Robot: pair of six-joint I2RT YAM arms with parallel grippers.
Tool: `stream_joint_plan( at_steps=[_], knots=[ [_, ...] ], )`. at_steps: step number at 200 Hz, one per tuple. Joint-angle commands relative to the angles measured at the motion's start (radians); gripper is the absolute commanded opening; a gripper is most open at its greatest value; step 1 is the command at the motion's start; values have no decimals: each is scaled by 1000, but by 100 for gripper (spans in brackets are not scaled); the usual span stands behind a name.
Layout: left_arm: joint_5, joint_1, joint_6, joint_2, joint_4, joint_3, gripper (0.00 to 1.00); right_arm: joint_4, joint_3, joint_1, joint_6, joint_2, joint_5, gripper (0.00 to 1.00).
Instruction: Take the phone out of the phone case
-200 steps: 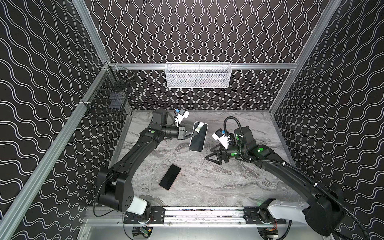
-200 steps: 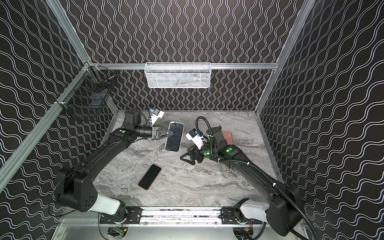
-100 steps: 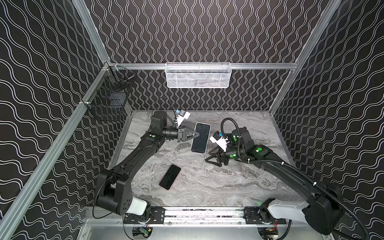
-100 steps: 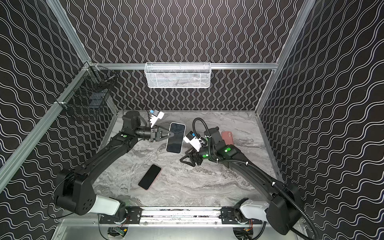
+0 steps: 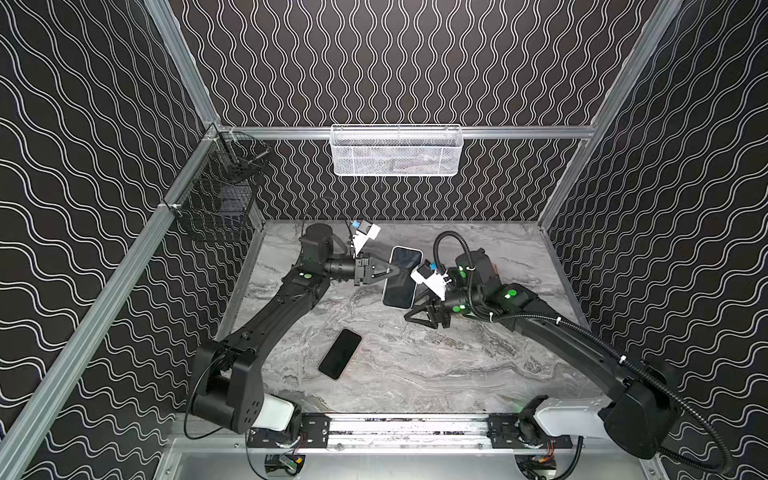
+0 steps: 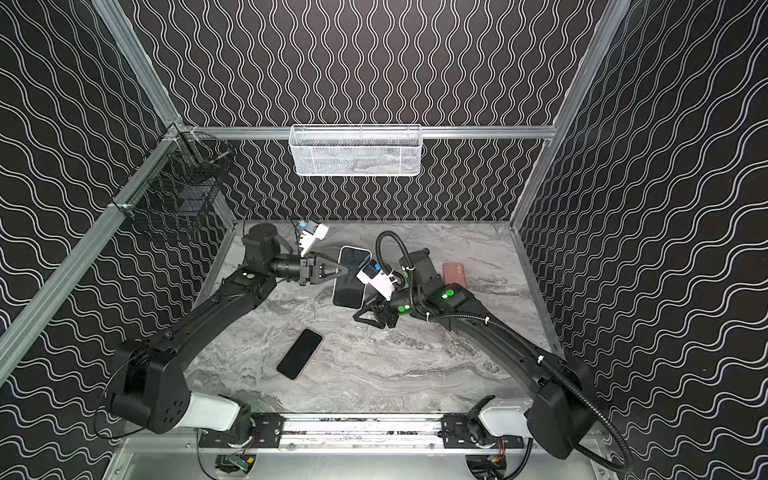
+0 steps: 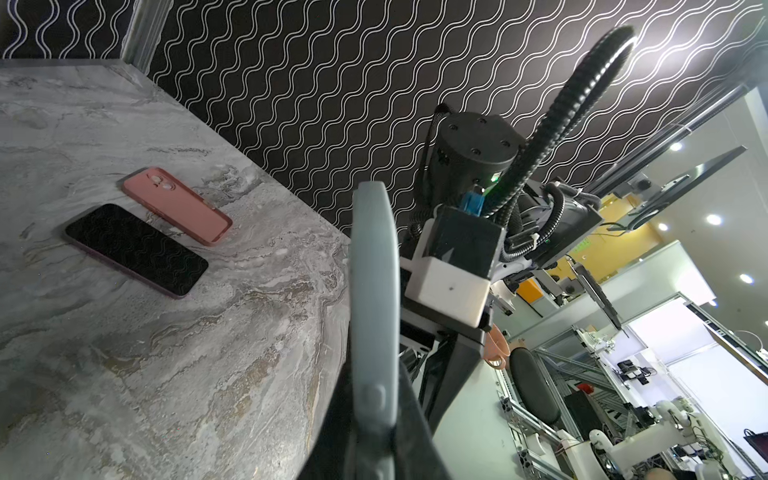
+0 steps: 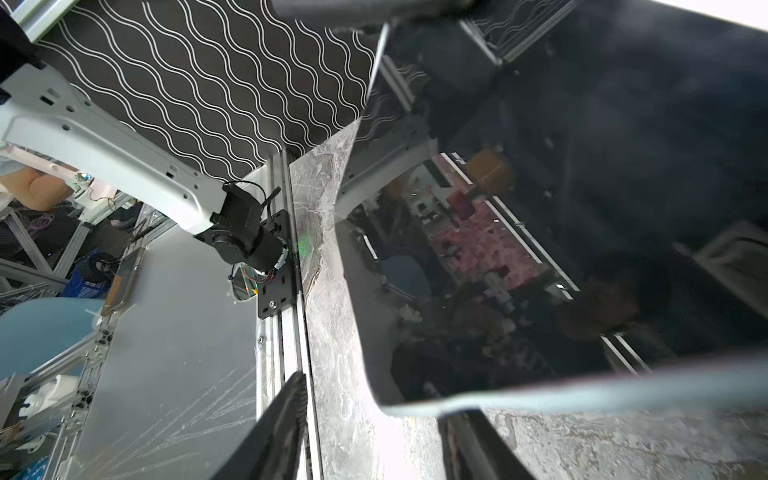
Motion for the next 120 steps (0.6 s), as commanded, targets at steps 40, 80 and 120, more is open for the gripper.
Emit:
stream_joint_plan(
  at_steps=[40, 80, 120],
  knots=[
    [27, -2, -120, 12, 192, -17, 0, -1, 10, 1, -32, -4, -15, 39],
    [46, -2, -264, 29, 390, -50, 0, 17, 9, 1, -29, -6, -25, 35],
    [47, -2, -339, 41, 484, -62, 0, 21, 17, 1, -36, 0, -44, 32]
  ],
)
